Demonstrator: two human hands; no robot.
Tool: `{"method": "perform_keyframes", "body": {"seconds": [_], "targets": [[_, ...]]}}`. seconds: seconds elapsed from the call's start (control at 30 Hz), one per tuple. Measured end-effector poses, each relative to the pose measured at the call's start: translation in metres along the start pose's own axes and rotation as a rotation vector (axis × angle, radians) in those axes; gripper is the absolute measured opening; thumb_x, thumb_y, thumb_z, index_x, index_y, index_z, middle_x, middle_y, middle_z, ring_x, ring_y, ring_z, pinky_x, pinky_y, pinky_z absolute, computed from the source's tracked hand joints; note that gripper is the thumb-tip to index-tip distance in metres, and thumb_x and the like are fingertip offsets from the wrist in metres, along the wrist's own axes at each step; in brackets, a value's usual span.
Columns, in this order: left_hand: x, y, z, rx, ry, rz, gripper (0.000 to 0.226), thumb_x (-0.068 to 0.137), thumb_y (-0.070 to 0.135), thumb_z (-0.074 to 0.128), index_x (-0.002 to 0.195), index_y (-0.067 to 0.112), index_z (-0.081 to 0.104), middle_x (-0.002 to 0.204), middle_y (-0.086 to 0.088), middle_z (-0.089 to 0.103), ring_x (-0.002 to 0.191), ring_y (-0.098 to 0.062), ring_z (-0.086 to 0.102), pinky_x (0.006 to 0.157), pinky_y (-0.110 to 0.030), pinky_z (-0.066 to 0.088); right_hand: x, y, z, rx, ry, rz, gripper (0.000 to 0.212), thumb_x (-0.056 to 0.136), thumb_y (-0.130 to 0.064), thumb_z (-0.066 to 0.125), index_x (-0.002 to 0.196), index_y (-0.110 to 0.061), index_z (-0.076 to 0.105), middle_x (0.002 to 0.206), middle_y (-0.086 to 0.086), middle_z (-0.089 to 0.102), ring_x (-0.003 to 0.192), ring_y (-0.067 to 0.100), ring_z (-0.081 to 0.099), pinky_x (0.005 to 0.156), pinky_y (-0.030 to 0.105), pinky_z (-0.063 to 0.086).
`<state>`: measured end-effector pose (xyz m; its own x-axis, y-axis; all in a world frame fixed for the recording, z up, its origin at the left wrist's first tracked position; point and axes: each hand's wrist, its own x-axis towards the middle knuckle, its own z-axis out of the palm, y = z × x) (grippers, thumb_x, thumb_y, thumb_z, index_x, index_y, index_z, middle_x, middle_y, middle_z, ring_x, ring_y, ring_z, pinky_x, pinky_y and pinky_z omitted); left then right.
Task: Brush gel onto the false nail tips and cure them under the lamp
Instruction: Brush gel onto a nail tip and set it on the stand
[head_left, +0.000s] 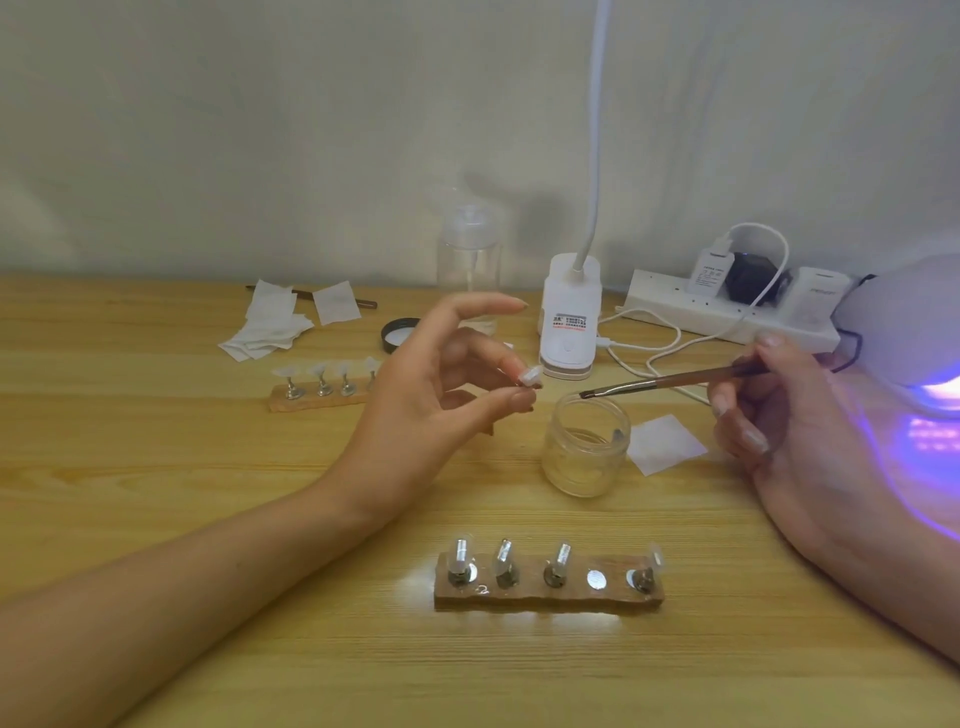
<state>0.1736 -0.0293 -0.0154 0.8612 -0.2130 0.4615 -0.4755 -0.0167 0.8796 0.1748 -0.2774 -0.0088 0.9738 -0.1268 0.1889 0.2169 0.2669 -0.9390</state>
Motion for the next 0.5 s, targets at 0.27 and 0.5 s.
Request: {"method": "perform_keyframes", "body": {"seconds": [0.27, 0.5], "targets": [[-0.0015, -0.0026, -0.0007, 0.078, -0.026, 0.008, 0.055, 0.085, 0.013, 0.08, 0.132, 0.028, 0.055, 0.086, 0.003, 0.074, 0.088, -0.012, 0.071, 0.066, -0.025, 0.055, 0.0004, 0.0006, -0.0014, -0.026, -0.041, -0.008, 0.018, 0.099, -0.023, 0.045, 0.081, -0.019, 0.044, 0.061, 0.002, 0.059, 0.038, 0.008, 0.031, 0.043, 0.015, 0.034], [-0.0013, -0.0023, 0.0, 0.044, -0.063, 0.013, 0.065, 0.079, 0.014, 0.082, 0.135, 0.028, 0.052, 0.09, -0.001, 0.072, 0.089, -0.019, 0.073, 0.067, -0.026, 0.055, -0.004, -0.0019, 0.0023, -0.011, -0.093, -0.041, 0.014, 0.085, -0.03, 0.054, 0.072, -0.025, 0.052, 0.061, 0.003, 0.062, 0.039, 0.008, 0.032, 0.043, 0.014, 0.034]]}}
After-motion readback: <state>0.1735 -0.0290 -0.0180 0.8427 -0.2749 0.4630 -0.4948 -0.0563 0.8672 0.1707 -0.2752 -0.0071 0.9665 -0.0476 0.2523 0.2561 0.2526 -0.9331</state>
